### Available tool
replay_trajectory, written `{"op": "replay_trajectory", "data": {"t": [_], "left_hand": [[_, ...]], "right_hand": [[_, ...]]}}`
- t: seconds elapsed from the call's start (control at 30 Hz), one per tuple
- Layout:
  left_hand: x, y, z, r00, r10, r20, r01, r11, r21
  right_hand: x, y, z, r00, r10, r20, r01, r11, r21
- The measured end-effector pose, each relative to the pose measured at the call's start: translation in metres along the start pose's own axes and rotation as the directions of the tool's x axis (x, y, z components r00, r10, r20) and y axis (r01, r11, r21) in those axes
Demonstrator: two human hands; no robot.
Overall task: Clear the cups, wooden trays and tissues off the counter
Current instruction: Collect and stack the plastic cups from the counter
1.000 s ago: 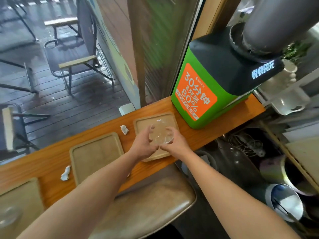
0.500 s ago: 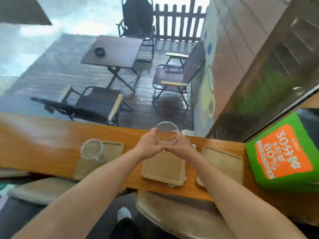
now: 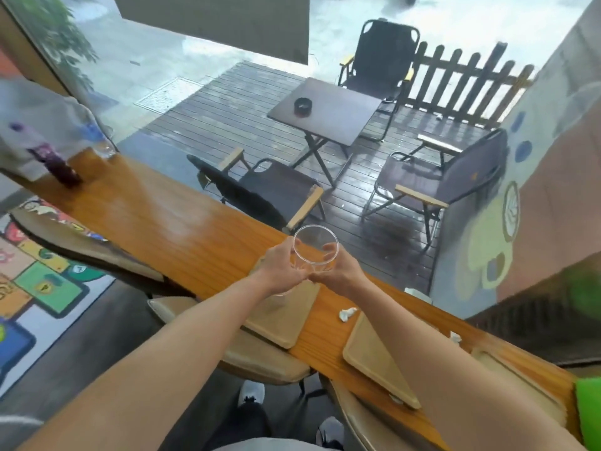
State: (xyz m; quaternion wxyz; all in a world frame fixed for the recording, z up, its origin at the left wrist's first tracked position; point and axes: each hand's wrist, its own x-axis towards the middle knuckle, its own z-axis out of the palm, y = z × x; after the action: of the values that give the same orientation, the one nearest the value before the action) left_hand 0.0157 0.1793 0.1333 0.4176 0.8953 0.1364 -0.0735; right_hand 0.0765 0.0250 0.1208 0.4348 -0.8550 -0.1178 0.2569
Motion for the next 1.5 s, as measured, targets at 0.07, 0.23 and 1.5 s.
{"op": "replay_trajectory", "data": {"t": [0.07, 0.23, 1.5], "left_hand": [[0.005, -0.013, -0.015, 1.000, -0.006, 0.007, 0.006, 1.000, -0.016], [0.013, -0.043, -0.034, 1.000, -0.019, 0.024, 0.019, 1.000, 0.016], [0.023, -0.105, -0.031, 0.961, -0.142, 0.235, 0.138, 0.990, 0.032]], "right_hand": [[0.010, -0.012, 0.012, 1.000, 0.008, 0.010, -0.008, 1.000, -0.005], [0.027, -0.022, 0.038, 0.996, 0.080, 0.044, -0.078, 0.996, -0.041], [0.043, 0.011, 0.089, 0.933, 0.280, 0.228, -0.269, 0.960, -0.080]]}}
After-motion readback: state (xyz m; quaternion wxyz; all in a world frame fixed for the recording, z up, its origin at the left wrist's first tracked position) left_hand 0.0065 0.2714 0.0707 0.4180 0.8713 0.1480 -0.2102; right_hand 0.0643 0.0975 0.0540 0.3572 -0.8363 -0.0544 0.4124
